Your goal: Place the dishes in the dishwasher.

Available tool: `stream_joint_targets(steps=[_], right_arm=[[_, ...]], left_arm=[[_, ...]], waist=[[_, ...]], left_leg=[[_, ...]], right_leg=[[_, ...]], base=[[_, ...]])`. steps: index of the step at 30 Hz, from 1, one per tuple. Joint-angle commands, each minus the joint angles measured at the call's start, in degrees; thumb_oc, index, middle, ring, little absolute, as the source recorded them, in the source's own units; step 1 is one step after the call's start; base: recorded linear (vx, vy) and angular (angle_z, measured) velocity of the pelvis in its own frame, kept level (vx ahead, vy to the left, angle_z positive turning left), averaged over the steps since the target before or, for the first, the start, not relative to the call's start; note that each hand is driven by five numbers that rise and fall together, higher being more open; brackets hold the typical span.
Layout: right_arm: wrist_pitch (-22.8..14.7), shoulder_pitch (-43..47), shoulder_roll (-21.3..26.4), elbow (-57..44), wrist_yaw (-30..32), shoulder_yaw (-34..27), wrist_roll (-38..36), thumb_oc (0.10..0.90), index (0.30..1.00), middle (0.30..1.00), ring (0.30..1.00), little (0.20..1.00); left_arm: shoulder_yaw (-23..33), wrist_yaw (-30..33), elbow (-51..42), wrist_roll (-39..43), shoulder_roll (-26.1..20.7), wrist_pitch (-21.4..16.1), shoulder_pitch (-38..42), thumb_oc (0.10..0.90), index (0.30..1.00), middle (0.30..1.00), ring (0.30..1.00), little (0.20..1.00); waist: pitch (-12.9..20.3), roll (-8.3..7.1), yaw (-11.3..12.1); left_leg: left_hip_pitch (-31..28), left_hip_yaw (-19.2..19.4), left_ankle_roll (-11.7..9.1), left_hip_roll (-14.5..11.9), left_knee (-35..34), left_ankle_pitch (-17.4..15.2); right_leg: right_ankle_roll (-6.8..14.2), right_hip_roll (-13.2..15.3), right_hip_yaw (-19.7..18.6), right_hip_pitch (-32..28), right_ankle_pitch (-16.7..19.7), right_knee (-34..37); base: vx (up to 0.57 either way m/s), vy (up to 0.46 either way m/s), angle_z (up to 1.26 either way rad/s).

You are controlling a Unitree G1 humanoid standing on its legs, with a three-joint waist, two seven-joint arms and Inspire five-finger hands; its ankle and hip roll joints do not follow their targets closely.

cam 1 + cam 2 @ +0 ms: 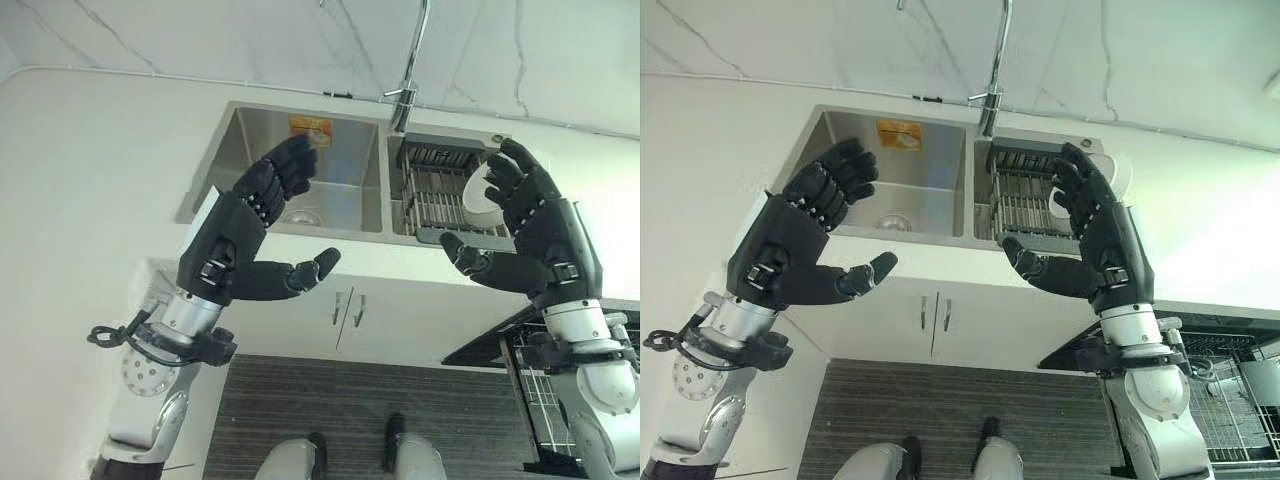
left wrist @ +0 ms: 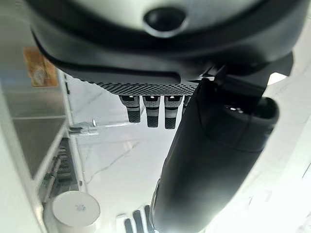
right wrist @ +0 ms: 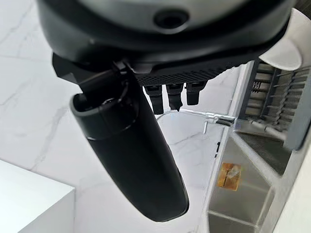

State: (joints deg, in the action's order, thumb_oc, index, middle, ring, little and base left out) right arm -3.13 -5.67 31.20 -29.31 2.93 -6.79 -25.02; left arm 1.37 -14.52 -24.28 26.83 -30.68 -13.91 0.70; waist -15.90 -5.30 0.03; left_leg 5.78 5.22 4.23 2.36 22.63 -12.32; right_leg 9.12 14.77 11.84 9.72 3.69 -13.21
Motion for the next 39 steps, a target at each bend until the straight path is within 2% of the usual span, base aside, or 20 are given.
stream_joint_targets(steps=[1,2,4,6,8,9,12,16,21,25,33,34,36,37,38,39], right_arm=[[-4.2,5.7,3.3,-2.3,-0.2,-5.5,-3.7,0.8,0.9,0.9,0.9,0.9],[-4.1,5.9,3.7,-2.3,-0.9,-5.7,-4.9,0.8,0.9,0.9,0.9,0.9],[-4.6,6.5,4.3,-1.8,-1.9,-5.1,-5.9,0.8,0.9,0.9,0.9,0.9],[-4.6,7.3,4.2,-1.4,-1.0,-3.8,-5.2,0.8,0.9,0.9,0.9,0.9],[-5.2,7.6,3.6,-1.1,0.0,-2.5,-3.4,0.8,0.9,0.9,0.9,0.9],[-5.9,7.0,3.4,-1.3,1.1,-2.5,-2.4,0.8,0.9,0.9,0.9,0.9],[-6.7,7.7,2.1,-0.5,1.1,-1.3,-2.4,0.8,0.9,0.9,0.9,0.9],[-7.1,5.5,1.3,-0.6,-2.5,-2.3,-2.9,0.8,0.9,0.9,0.9,0.9],[-6.5,6.2,0.9,-0.7,-3.1,-1.9,-2.6,0.8,0.9,0.9,0.9,0.9],[-6.7,6.5,1.0,-0.6,-2.3,-1.9,-2.8,0.8,0.9,0.9,0.9,0.9],[-5.3,7.6,0.4,-0.9,-2.0,-1.4,-2.7,0.8,0.9,0.9,0.9,0.9],[-4.8,7.8,0.4,-0.8,-2.1,-1.2,-2.6,0.8,0.9,0.9,0.9,0.9],[-4.2,8.4,0.1,0.4,-1.9,-0.2,-4.4,0.8,0.9,0.9,0.9,0.9],[-4.9,8.1,-0.3,0.9,-1.5,-0.1,-5.6,0.8,0.9,0.9,0.9,0.9],[-6.6,7.5,-1.7,2.7,-2.4,0.3,-6.9,0.8,0.9,0.9,0.9,0.9],[-7.0,7.5,-2.0,3.0,-2.8,0.5,-6.9,0.8,0.9,0.9,0.9,0.9]], left_arm=[[0.0,-0.1,-6.2,2.9,0.2,-5.5,3.2,0.8,0.9,0.9,0.9,0.9],[0.2,0.0,-6.1,2.6,0.1,-5.7,2.9,0.8,0.9,0.9,0.9,0.9],[0.4,0.1,-6.0,2.3,0.6,-5.6,2.4,0.8,0.9,0.9,0.9,0.9],[-0.5,-0.5,-5.8,1.8,0.9,-5.4,2.6,0.8,0.9,0.9,0.9,0.9],[-0.6,-1.8,-6.0,2.4,1.2,-5.9,1.8,0.8,0.9,0.9,0.9,0.9],[-1.3,-3.3,-5.8,2.5,1.4,-6.1,2.4,0.8,0.9,0.9,0.9,0.9],[-2.2,-3.6,-4.6,-0.3,1.3,-6.6,2.9,0.8,0.9,0.9,0.9,0.9],[-2.3,-2.2,-4.2,0.1,1.0,-6.9,3.4,0.8,0.9,0.9,0.9,0.9],[-3.2,-0.7,-4.1,-0.7,1.6,-6.5,4.3,0.8,0.9,0.9,0.9,0.9],[-3.5,-0.9,-3.9,-1.0,1.3,-7.0,4.8,0.8,0.9,0.9,0.9,0.9],[-3.5,-0.5,-4.7,-1.1,0.7,-7.4,5.3,0.8,0.9,0.9,0.9,0.9],[-3.4,-0.4,-4.7,-0.8,0.7,-7.3,5.2,0.8,0.9,0.9,0.9,0.9],[-3.0,-0.3,-4.2,-0.3,0.3,-6.9,4.6,0.8,0.9,0.9,0.9,0.9],[-3.0,-0.4,-3.6,-0.4,0.2,-7.1,4.2,0.8,0.9,0.9,0.9,0.9],[-2.8,-0.2,-2.1,-2.1,0.1,-8.0,3.6,0.8,0.9,0.9,0.9,0.9],[-2.7,0.0,-1.9,-2.2,-0.1,-8.0,3.6,0.8,0.9,0.9,0.9,0.9]], waist=[[8.3,1.9,-3.1],[8.6,2.21,-3.2],[8.2,2.3,-1.6],[7.1,2.69,-0.4],[6.8,3.83,0.3],[6.8,3.87,0.8],[7.3,3.64,0.5],[8.8,3.39,0.0],[9.2,3.0,0.1],[8.9,2.81,-0.1],[8.5,3.04,0.3],[8.4,3.05,0.4],[7.7,3.55,0.8],[7.2,4.22,0.9],[6.1,3.91,1.0],[5.9,3.54,1.2]], left_leg=[[-11.3,2.3,-7.1,-11.0,-5.4,-7.9],[-11.7,1.6,-7.2,-10.6,-5.4,-7.2],[-11.5,0.4,-6.6,-7.5,-5.4,-4.1],[-6.6,0.6,-6.3,-5.5,-5.4,-3.6],[-2.3,0.4,-6.4,-4.3,-5.4,-1.2],[0.3,1.1,-6.9,-4.2,-5.4,0.2],[0.1,-1.0,-5.5,-3.1,-5.4,-1.0],[-0.4,0.6,-4.5,-2.9,-5.4,-2.4],[-0.5,0.6,-4.0,-2.5,-5.4,-2.9],[-0.9,2.6,-3.6,-3.3,-5.4,-3.4],[-1.2,2.7,-2.4,-2.9,-5.4,-4.2],[-1.3,2.5,-2.2,-2.8,-5.4,-4.3],[-1.4,1.2,-1.5,-2.7,-5.4,-3.9],[-1.5,0.1,-1.1,-2.9,-5.4,-3.5],[-1.6,-0.4,-1.1,-2.9,-5.4,-2.8],[-1.7,-0.2,-1.3,-2.8,-5.4,-2.8]], right_leg=[[0.7,-1.9,1.0,4.3,-6.1,-4.0],[-0.2,-3.5,0.1,4.2,-6.6,-4.0],[-1.6,-5.0,-1.2,2.7,-7.9,-4.0],[-1.4,-5.3,-0.3,1.0,-8.9,-4.0],[-0.5,-6.0,1.2,0.2,-9.1,-4.0],[-0.5,-5.9,3.0,-1.1,-9.7,-4.0],[-0.6,-6.4,2.1,-1.6,-10.3,-4.0],[-1.1,-6.3,3.1,-2.4,-11.2,-4.0],[-1.1,-6.3,3.3,-2.7,-11.6,-4.0],[-0.8,-5.6,4.1,-2.6,-11.3,-4.0],[0.1,-5.2,4.5,-3.1,-10.8,-4.0],[0.2,-5.2,4.7,-3.3,-10.5,-4.0],[0.1,-5.9,5.5,-5.1,-7.4,-4.0],[0.0,-7.1,5.6,-6.6,-4.5,-4.0],[-0.2,-5.7,4.6,-5.1,-3.0,-4.0],[-0.1,-4.7,4.6,-4.1,-3.5,-4.0]], base=[[0.1,-0.392,0.22],[0.15,-0.355,0.16],[0.14,-0.239,0.01],[0.04,-0.026,-0.3],[0.05,0.061,0.08],[0.13,0.14,0.24],[0.13,0.156,0.13],[0.1,0.16,-0.22],[0.05,0.077,-0.21],[0.03,0.033,0.03],[0.03,0.063,-0.01],[0.04,0.109,-0.12],[0.04,0.097,-0.12],[0.01,-0.061,-0.11],[-0.01,-0.133,-0.16],[-0.03,-0.257,-0.24]])
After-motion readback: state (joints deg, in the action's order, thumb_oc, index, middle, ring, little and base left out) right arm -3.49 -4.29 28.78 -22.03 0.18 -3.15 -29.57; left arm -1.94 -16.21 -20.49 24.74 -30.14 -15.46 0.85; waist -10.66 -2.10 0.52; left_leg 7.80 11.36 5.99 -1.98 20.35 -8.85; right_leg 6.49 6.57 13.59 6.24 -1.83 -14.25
